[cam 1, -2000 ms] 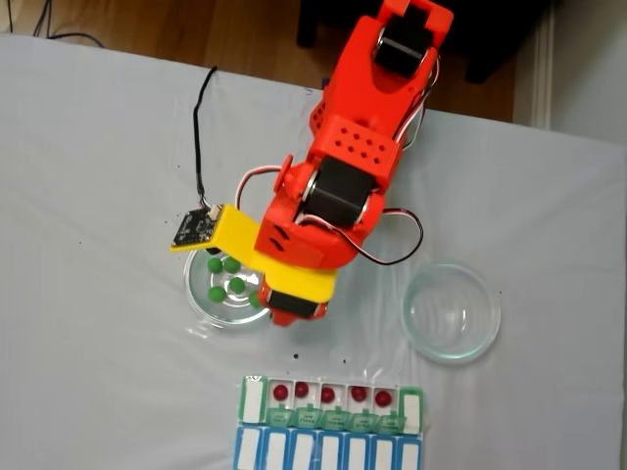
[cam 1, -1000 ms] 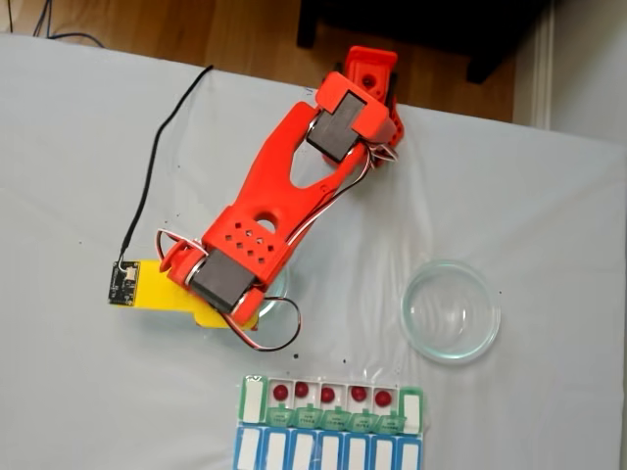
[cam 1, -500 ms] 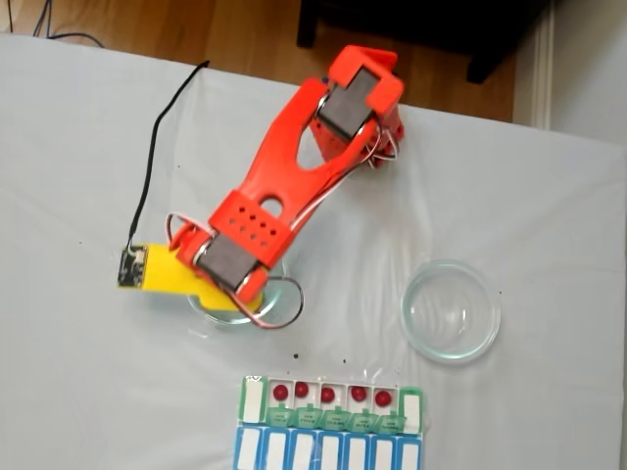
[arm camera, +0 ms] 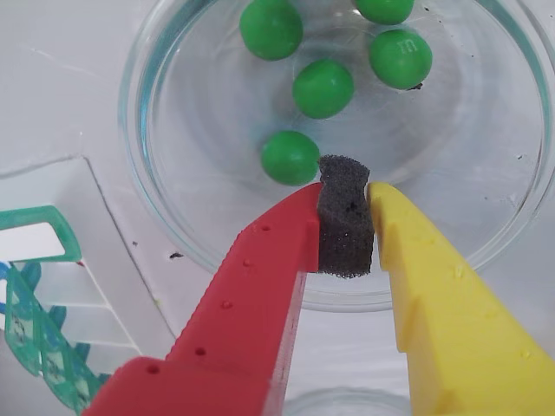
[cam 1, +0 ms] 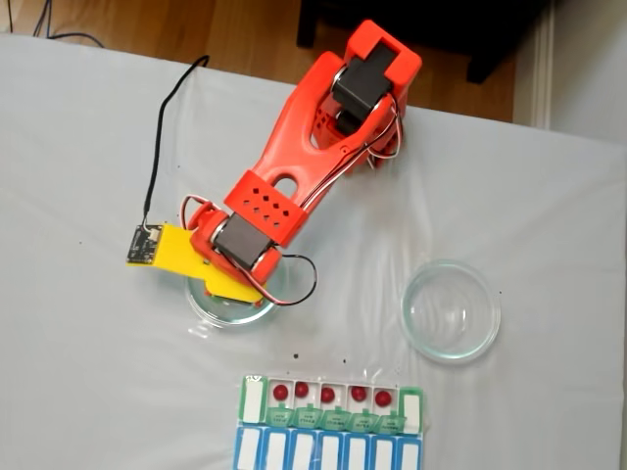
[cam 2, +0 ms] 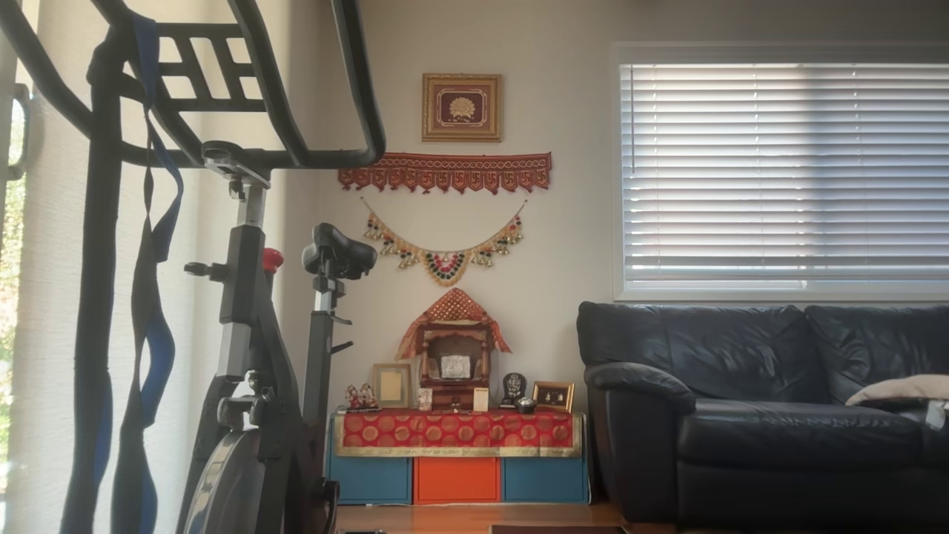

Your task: Sort medicines into box.

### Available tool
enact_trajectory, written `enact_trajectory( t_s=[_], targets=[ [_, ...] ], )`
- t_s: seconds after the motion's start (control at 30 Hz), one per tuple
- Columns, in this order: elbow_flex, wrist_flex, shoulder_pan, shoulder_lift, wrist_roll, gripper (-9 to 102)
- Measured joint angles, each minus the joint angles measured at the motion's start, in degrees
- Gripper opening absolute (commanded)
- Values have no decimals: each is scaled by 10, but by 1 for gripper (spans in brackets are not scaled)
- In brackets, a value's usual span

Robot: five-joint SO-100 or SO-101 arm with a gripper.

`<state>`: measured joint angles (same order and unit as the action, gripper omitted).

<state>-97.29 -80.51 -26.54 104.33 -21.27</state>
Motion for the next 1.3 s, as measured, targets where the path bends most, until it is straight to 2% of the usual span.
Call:
enact_trajectory(
  t_s=[0.23, 0.4, 0.9, 1.3],
  targets=[
    [-11, 26, 21, 0, 22, 5],
    [-21, 43, 32, 0, 29, 18],
    [-38, 57, 32, 0, 38, 18],
    [-48, 74, 31, 0, 40, 22]
  ],
)
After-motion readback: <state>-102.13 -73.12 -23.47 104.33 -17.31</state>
